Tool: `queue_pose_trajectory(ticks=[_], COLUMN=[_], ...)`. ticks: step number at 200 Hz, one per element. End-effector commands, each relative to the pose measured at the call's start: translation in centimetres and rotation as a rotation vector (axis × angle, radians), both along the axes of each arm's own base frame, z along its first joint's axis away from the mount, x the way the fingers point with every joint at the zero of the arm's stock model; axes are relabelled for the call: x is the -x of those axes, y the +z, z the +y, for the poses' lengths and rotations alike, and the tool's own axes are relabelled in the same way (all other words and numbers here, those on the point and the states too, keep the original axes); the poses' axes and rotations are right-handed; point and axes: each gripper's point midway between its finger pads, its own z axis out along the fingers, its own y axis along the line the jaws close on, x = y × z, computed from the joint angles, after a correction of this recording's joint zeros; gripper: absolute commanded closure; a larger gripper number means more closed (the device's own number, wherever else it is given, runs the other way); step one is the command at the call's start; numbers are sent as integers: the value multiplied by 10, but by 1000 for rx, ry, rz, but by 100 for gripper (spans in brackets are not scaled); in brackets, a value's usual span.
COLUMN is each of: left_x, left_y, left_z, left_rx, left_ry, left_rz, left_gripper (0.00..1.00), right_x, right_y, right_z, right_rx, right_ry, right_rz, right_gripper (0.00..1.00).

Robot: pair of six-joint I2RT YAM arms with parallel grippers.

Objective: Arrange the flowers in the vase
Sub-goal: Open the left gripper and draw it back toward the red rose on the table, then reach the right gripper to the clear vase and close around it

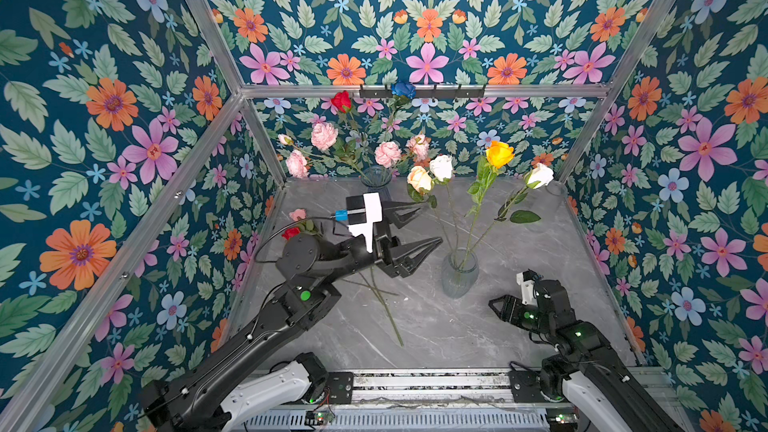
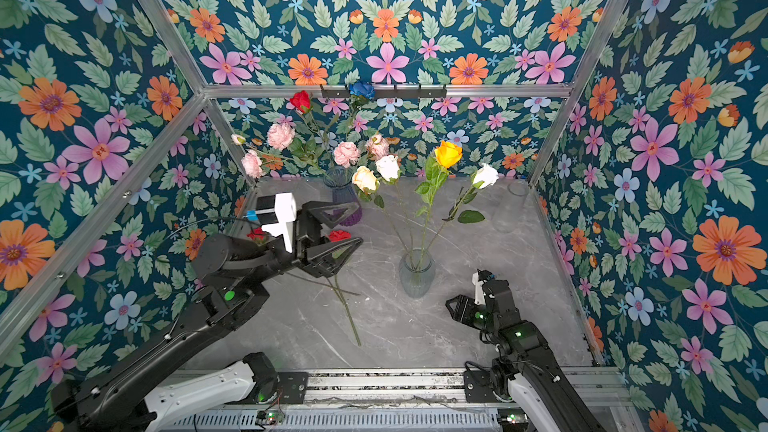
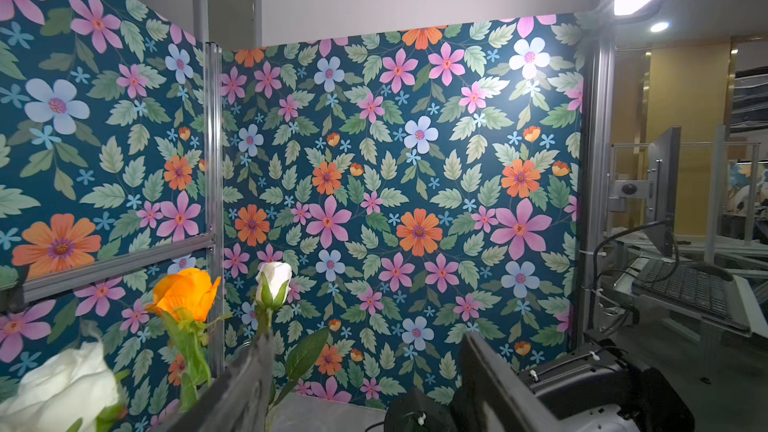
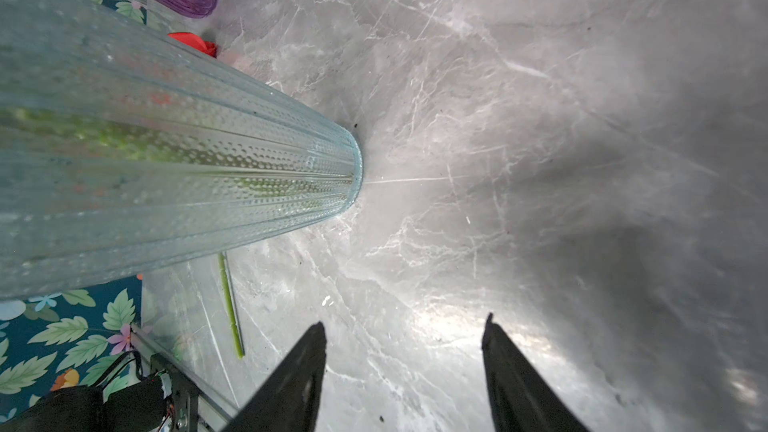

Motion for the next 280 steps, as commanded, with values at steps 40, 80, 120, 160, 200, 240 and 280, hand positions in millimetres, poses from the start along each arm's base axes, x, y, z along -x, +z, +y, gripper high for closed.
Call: queue_pose_trajectory(ticks=[40, 80, 120, 160, 200, 240, 280], left_x=[-34, -87, -97, -88, -79, -71, -64], left_y=[-65, -117, -146, -133, -124, -122, -126], left_z=[38, 82, 81, 79, 85, 88, 103], left_rx=[-154, -297, -376, -379, -440, -457, -480], left_ry=[331, 749, 802, 749, 742, 718, 750], left_rz=[145, 255, 234, 250, 219, 219, 201], left_gripper=[35, 39, 39, 41, 40, 40, 40], right_x=[3, 1, -12, -24, -41, -59, -71], right_y=[43, 91, 136, 161, 159, 156, 143], right_z=[5, 10, 11, 28, 41, 42, 48], right_rx=[-54, -29, -44, -20, 254, 516, 604], right_ry=[23, 64, 5, 15, 10, -93, -112], right_rz=[-73, -34, 47, 125, 130, 124, 152], right_gripper=[37, 39, 49, 54, 51, 48, 48])
